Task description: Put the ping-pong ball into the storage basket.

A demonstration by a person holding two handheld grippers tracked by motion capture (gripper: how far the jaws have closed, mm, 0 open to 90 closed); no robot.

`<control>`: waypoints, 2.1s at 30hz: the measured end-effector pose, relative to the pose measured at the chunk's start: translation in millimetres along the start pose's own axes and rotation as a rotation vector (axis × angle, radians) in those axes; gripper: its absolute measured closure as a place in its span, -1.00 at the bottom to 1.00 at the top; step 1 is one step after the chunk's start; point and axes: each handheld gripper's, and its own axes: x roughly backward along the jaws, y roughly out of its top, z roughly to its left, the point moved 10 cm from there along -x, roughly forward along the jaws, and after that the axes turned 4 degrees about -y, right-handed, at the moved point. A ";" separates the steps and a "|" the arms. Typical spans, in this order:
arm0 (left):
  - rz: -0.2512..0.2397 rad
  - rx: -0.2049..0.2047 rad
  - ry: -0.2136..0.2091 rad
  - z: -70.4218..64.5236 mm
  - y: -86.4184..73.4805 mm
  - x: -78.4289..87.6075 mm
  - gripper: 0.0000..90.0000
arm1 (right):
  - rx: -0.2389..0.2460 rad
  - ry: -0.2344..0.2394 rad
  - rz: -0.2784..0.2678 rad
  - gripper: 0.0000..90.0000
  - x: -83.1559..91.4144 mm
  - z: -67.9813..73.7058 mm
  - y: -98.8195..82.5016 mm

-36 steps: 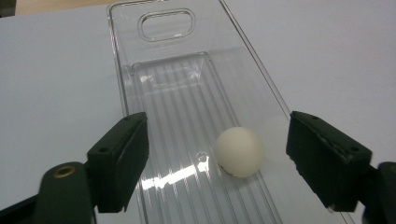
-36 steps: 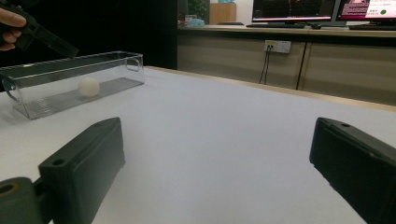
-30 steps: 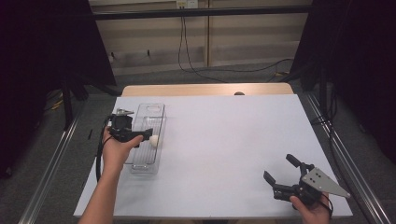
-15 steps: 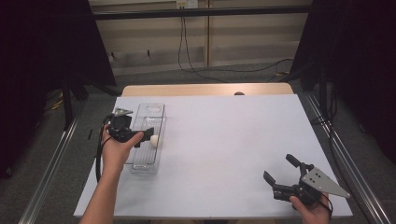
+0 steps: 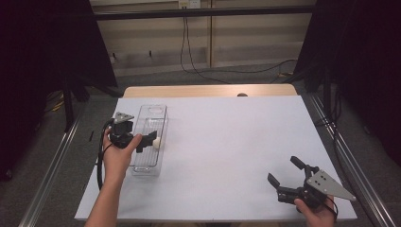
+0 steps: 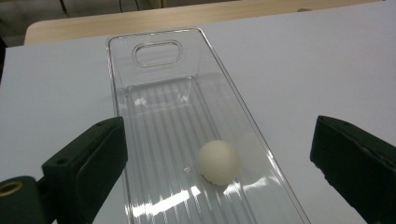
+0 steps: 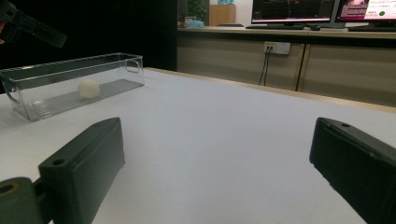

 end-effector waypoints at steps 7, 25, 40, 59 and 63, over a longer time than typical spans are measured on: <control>-0.035 0.004 -0.009 -2.6 -2.9 4.4 -0.91 | -0.007 -0.002 -0.001 -0.94 -0.2 0.5 0.3; -0.083 0.009 -0.033 -9.9 -11.2 13.3 -0.90 | -0.007 -0.003 -0.001 -0.94 0.1 0.4 0.4; -0.119 0.005 -0.040 -15.0 -16.2 22.1 -0.90 | -0.006 -0.001 -0.003 -0.94 0.5 0.1 0.8; -0.143 0.008 -0.056 -20.5 -29.3 27.9 -0.90 | -0.007 -0.001 -0.005 -0.94 0.7 0.0 1.2; -0.148 0.006 -0.059 -21.7 -30.7 29.4 -0.90 | -0.007 -0.002 -0.007 -0.94 0.5 0.1 1.3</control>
